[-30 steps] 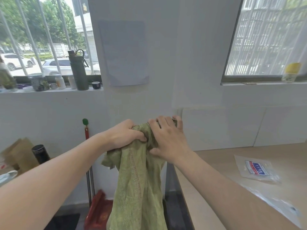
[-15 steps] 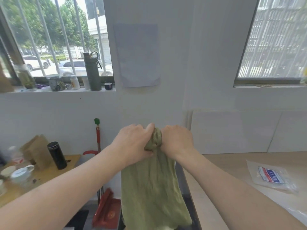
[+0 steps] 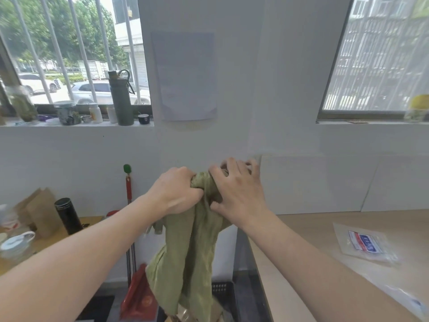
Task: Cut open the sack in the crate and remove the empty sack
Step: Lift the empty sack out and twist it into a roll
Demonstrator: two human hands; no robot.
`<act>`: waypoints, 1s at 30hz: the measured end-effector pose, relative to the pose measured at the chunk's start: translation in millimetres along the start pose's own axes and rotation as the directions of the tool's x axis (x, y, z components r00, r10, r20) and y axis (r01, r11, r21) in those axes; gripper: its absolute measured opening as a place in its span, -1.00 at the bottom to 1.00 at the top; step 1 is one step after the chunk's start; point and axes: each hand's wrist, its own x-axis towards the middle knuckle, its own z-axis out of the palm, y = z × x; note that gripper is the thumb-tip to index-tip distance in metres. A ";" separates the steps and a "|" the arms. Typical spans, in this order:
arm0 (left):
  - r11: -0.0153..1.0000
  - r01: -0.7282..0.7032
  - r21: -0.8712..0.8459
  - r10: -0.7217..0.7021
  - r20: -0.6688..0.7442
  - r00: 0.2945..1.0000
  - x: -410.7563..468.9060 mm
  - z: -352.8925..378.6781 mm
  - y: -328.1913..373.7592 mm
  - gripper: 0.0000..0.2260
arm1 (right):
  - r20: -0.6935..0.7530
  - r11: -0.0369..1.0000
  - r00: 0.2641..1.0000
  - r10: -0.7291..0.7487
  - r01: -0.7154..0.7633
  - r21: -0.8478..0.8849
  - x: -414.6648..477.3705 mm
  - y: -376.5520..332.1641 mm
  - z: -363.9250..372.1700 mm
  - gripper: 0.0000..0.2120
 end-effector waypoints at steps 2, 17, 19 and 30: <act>0.993 0.070 -0.095 -0.067 0.039 0.997 4.4 -4.7 2.9 -0.80 | -0.033 1.000 0.999 -0.019 0.018 -0.020 -5.5 -1.5 0.8 -0.30; 0.994 -0.097 -0.054 0.107 0.218 0.970 -18.9 -10.6 17.3 -0.63 | -0.139 0.999 0.990 -0.004 -0.003 -0.051 -0.2 -4.2 -0.9 -0.73; 0.966 -0.164 0.199 0.142 0.120 0.983 -25.2 -9.3 15.7 -0.53 | -0.059 0.999 0.997 0.042 -0.042 -0.004 -1.0 -8.6 -2.9 -0.66; 0.820 -0.164 0.548 0.218 -0.034 0.975 -29.7 11.0 7.6 -0.77 | 0.357 0.959 0.929 0.100 -0.186 0.216 -6.3 -10.4 -13.2 -0.95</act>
